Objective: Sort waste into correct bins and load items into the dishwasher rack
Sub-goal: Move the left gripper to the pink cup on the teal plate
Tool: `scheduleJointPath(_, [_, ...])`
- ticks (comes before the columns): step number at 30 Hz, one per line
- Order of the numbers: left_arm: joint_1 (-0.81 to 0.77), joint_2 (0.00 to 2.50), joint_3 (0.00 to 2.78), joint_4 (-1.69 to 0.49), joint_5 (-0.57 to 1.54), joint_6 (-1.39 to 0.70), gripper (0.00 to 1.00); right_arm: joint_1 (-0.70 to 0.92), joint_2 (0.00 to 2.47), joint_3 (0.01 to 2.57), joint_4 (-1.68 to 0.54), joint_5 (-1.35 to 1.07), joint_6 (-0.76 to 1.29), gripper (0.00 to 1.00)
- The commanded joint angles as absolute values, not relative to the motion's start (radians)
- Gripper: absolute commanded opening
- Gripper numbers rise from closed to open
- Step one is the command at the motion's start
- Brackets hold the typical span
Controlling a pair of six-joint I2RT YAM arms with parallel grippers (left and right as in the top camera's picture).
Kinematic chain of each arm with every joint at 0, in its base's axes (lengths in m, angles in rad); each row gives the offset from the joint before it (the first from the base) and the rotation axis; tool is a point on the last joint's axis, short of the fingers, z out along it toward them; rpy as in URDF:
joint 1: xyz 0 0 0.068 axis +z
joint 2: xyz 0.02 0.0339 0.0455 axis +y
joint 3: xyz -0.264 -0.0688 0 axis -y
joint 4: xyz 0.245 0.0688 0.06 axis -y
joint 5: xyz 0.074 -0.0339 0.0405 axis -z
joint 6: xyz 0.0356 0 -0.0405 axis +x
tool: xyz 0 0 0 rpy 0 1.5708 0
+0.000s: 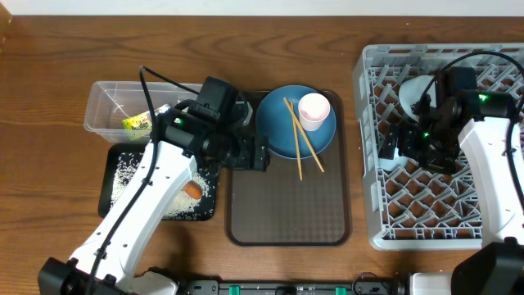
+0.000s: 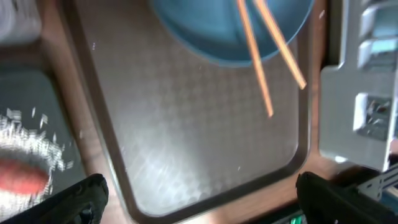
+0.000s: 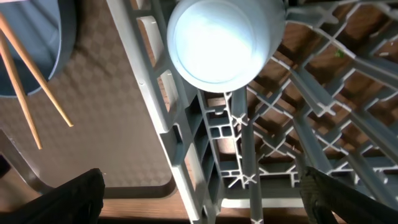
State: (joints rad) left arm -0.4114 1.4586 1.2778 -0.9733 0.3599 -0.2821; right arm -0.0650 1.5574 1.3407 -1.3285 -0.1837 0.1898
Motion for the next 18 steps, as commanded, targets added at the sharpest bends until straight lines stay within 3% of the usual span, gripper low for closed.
scheduleJointPath(1, [-0.411, 1.463, 1.273, -0.912, 0.374, -0.386, 0.99, -0.059, 1.549, 1.361, -1.347, -0.192, 0.236, 0.99])
scheduleJointPath(7, [-0.411, 1.463, 1.274, -0.693, 0.462, -0.579, 1.0, -0.059, 1.549, 1.361, -1.358, -0.281, 0.235, 0.99])
scheduleJointPath(8, [-0.417, 1.463, 1.274, -0.632, 0.479, -0.609, 0.9, -0.059, 1.549, 1.361, -1.368, -0.294, 0.235, 0.99])
scheduleJointPath(10, [-0.439, 1.468, 1.274, -0.562, 0.471, -0.656, 0.84, -0.059, 1.549, 1.361, -1.374, -0.297, 0.236, 0.99])
scheduleJointPath(18, [-0.618, 1.562, 1.274, -0.372, 0.149, -0.739, 0.82, -0.059, 1.549, 1.361, -1.378, -0.348, 0.235, 0.99])
